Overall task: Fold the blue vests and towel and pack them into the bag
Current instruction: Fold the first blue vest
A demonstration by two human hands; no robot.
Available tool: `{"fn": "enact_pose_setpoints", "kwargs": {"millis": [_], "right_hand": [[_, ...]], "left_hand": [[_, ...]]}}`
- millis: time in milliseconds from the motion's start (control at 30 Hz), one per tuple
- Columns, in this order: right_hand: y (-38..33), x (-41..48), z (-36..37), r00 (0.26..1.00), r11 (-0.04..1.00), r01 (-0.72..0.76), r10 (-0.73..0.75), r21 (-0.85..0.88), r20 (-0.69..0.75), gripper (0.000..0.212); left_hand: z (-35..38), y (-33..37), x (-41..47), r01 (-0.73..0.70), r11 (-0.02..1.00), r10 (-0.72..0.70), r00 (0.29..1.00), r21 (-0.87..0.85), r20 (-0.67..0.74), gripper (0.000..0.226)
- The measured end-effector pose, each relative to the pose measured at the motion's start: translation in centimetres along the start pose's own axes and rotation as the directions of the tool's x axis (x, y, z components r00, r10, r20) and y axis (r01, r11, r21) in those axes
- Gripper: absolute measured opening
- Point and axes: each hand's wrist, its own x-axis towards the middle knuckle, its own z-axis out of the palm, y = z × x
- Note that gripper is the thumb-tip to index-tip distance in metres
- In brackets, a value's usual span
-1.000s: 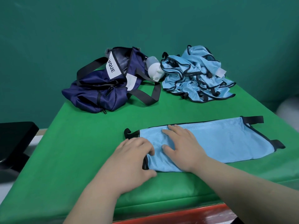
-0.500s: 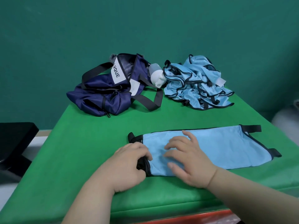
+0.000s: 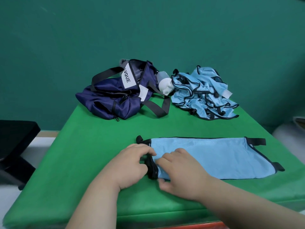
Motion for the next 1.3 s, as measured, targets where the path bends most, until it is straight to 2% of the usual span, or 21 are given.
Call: {"fn": "enact_pose_setpoints", "kwargs": {"millis": [267,367,433,500,567,700,800,833,900,1000,1167,1300], "right_hand": [[-1.0,1.1,-0.6,0.998,0.984,0.054,-0.060,-0.168,-0.031,0.020],[-1.2,1.5,-0.9,0.998,0.994,-0.032,0.027,-0.101,-0.054,0.020],[-0.9,1.5,-1.9,0.983,0.982,-0.183,0.184,0.046,-0.026,0.020],[-0.2,1.1,-3.3,0.939,0.912,-0.344,0.341,0.223,0.054,0.023],[0.7,0.7,-4.4,0.904,0.827,-0.404,0.427,0.390,0.031,0.020],[2.9,-0.3,-5.6,0.863,0.597,-0.375,0.505,0.709,0.032,0.011],[3.9,-1.2,-6.9,0.860,0.430,-0.318,0.505,0.845,0.066,0.022],[4.1,-1.5,-7.4,0.858,0.379,-0.299,0.508,0.876,0.073,0.023],[4.6,-2.0,-8.3,0.857,0.296,-0.274,0.507,0.915,0.093,0.010],[5.3,-2.8,-9.2,0.844,0.188,-0.232,0.527,0.954,0.101,0.008],[6.0,-3.8,-10.8,0.819,0.082,-0.184,0.564,0.979,0.107,0.028],[6.7,-4.5,-11.8,0.796,0.007,-0.141,0.596,0.990,0.109,0.039]], "left_hand": [[-0.4,-1.1,0.3,0.075,0.993,-0.089,0.984,-0.088,-0.156,0.056],[-0.4,-1.1,0.2,0.070,0.993,-0.088,0.977,-0.099,-0.192,0.052],[-0.5,-1.1,0.1,0.067,0.992,-0.088,0.975,-0.109,-0.202,0.054],[-0.6,-1.1,-0.1,0.062,0.993,-0.081,0.979,-0.105,-0.188,0.062],[-0.6,-0.9,-0.2,0.066,0.994,-0.077,0.987,-0.087,-0.138,0.070],[-0.2,0.0,-0.2,0.079,0.988,-0.085,0.996,-0.132,-0.040,0.085],[0.7,0.2,0.3,0.024,0.967,-0.030,0.999,-0.253,-0.020,0.097],[1.1,0.1,0.6,0.010,0.959,-0.020,0.999,-0.282,-0.032,0.101],[1.7,0.5,1.2,-0.009,0.936,-0.020,0.997,-0.353,-0.080,0.103],[2.5,1.5,1.6,-0.060,0.868,-0.004,0.992,-0.493,-0.129,0.101],[3.5,4.0,2.0,-0.107,0.826,-0.036,0.970,-0.553,-0.242,0.065],[3.6,5.2,1.4,-0.209,0.737,0.072,0.970,-0.643,-0.232,0.048]]}}
